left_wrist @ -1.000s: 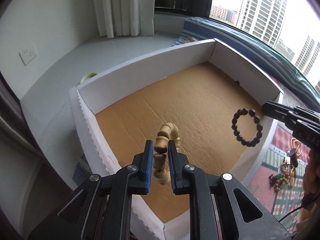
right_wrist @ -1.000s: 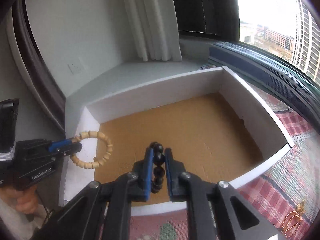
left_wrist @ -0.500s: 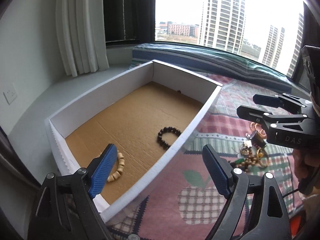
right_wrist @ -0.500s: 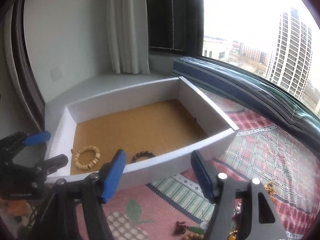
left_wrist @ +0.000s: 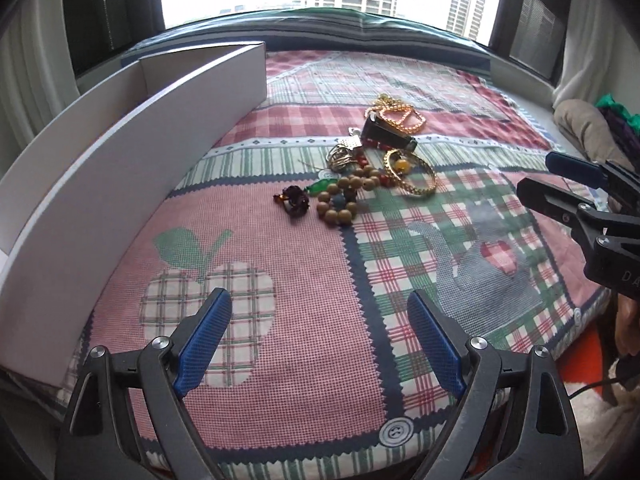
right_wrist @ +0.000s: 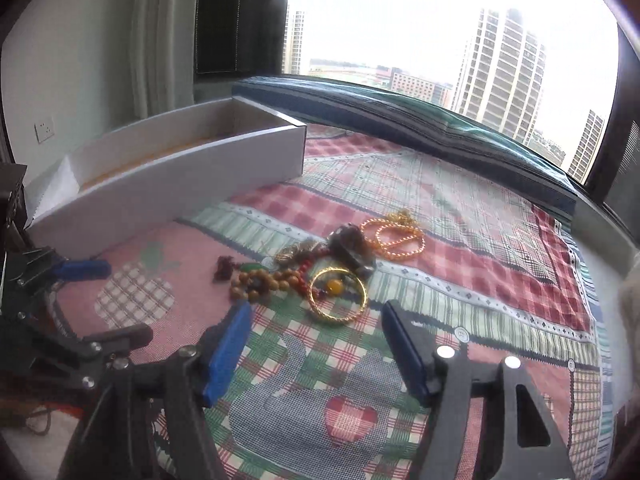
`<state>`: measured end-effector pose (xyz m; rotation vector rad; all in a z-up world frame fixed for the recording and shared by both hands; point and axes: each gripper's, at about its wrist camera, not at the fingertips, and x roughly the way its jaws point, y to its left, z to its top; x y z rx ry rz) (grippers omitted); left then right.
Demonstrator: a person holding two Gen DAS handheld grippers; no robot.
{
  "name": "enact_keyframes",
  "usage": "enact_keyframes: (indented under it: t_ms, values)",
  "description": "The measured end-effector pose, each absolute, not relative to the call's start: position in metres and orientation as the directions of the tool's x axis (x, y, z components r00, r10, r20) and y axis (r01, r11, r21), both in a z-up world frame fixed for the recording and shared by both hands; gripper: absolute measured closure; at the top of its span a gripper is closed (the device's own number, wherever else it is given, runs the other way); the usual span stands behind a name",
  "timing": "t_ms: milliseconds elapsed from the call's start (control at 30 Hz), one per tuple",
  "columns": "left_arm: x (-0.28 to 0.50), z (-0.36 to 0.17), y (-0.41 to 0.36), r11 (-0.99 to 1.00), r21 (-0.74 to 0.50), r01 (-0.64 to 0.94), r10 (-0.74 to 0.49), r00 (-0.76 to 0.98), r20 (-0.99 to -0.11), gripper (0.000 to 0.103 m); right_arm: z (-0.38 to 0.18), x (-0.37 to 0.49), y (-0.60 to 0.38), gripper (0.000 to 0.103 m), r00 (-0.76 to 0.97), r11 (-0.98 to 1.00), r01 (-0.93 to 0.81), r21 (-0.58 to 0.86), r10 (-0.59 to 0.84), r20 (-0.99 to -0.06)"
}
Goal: Organize jewelry
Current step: 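Move both tools out of the box back toward the jewelry pile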
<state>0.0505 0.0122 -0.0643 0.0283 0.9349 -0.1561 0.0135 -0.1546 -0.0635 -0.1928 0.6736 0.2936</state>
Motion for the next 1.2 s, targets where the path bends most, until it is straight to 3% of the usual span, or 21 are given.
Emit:
enact_keyframes:
  t_ms: [167, 333, 733, 1200]
  values:
    - [0.051, -0.096, -0.001, 0.988, -0.018, 0.155, -0.099, 0.531, -0.841, 0.013, -0.104, -0.013, -0.189, 0.034, 0.748, 0.975, -0.206, -0.081, 0.103, -0.655]
    - [0.049, -0.108, -0.002, 0.990, -0.018, 0.143, -0.088, 0.504, -0.859, 0.013, -0.125, -0.018, -0.198, 0.034, 0.725, 0.983, -0.173, -0.054, 0.090, -0.682]
    - [0.052, -0.117, 0.001, 0.993, 0.001, 0.120, -0.059, 0.497, -0.866, 0.001, -0.125, -0.025, -0.176, 0.034, 0.732, 0.972, -0.224, -0.075, 0.117, -0.671]
    - [0.052, -0.118, 0.001, 0.991, 0.003, 0.132, -0.062, 0.486, -0.872, 0.000, -0.124, -0.026, -0.175, 0.034, 0.744, 0.973, -0.221, -0.072, 0.120, -0.658]
